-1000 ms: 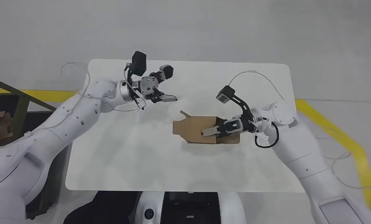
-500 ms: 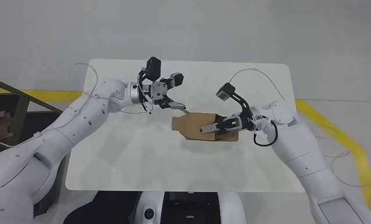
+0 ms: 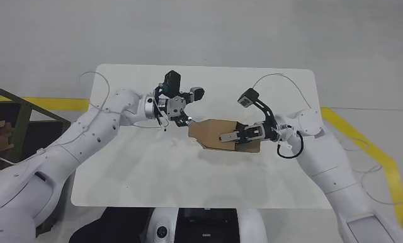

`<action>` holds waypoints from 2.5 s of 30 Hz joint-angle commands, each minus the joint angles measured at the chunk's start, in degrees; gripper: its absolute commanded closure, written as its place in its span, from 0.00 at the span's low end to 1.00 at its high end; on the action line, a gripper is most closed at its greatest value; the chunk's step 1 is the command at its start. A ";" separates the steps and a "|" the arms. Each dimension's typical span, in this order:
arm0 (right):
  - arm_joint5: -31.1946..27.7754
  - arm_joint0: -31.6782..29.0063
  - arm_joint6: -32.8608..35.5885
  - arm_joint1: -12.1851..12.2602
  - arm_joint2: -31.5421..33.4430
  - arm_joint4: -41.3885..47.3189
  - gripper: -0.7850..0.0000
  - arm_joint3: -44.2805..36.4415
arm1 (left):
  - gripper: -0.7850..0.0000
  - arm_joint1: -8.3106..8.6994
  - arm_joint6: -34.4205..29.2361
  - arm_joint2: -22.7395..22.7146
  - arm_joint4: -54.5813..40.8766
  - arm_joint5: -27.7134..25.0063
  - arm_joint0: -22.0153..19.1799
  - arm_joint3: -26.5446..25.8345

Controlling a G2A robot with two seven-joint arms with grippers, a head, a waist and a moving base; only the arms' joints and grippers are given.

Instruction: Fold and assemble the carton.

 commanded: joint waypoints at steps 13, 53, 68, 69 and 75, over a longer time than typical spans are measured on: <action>0.46 -0.12 -0.12 -0.11 -0.51 -0.33 1.00 -0.55 | 0.00 -0.37 -2.09 -0.58 -0.03 0.00 -0.27 -1.66; -0.82 -0.12 -1.59 -0.03 2.34 2.60 1.00 3.11 | 0.00 0.92 2.09 -7.25 4.18 0.00 3.79 -2.01; 0.05 -0.94 -3.95 -0.03 2.27 0.71 1.00 0.77 | 0.00 1.06 -1.11 -6.63 3.12 0.00 4.22 -4.26; 0.09 -0.96 -3.91 -0.05 2.16 0.62 1.00 0.65 | 0.00 0.92 -1.46 -6.60 2.72 0.00 4.05 -4.10; 0.35 -0.80 -4.80 -0.19 1.47 -0.79 1.00 0.30 | 0.00 0.18 -3.84 -5.90 1.53 0.00 3.56 -4.48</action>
